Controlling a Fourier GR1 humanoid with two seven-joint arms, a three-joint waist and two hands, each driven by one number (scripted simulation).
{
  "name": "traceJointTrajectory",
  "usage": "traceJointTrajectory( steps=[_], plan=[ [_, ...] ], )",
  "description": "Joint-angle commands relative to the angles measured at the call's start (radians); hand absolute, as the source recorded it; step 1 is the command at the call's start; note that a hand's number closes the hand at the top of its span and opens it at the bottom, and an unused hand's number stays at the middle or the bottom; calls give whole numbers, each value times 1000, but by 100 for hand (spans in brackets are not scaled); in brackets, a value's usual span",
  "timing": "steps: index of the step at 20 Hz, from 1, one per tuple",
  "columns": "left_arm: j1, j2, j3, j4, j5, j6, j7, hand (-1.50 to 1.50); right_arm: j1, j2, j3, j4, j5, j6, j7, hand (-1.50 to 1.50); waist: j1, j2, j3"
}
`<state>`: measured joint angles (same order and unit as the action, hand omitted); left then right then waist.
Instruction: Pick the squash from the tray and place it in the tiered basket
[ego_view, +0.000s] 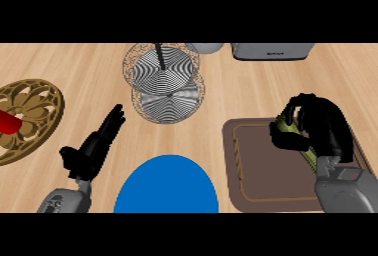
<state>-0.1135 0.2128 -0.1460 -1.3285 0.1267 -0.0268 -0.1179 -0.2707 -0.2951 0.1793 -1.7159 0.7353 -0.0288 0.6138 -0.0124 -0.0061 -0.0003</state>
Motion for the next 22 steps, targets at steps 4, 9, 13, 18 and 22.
traceJointTrajectory(
  steps=[4, 9, 13, 18, 22],
  plan=[
    [-25, 10, 33, -8, 15, -34, 15, 0, -160, 66, 28, -217, 6, 111, 176, 150, 13, 4, 0],
    [-33, 9, 41, 4, 1, -45, 13, 0, -462, 133, -45, -35, -25, 180, 287, 150, 24, 7, 0],
    [-4, -7, 12, 0, -24, -46, -12, 0, -709, 181, -89, 176, -18, 190, 352, 150, 36, 9, -1],
    [-9, -56, -13, 52, -58, -24, -51, 0, -889, 270, -142, 438, -3, 84, 327, 150, 42, 15, -1],
    [33, -51, -27, -80, -58, -15, 23, 0, -975, 250, -190, 634, -6, 51, 226, 150, 46, 10, 0]
  ],
)
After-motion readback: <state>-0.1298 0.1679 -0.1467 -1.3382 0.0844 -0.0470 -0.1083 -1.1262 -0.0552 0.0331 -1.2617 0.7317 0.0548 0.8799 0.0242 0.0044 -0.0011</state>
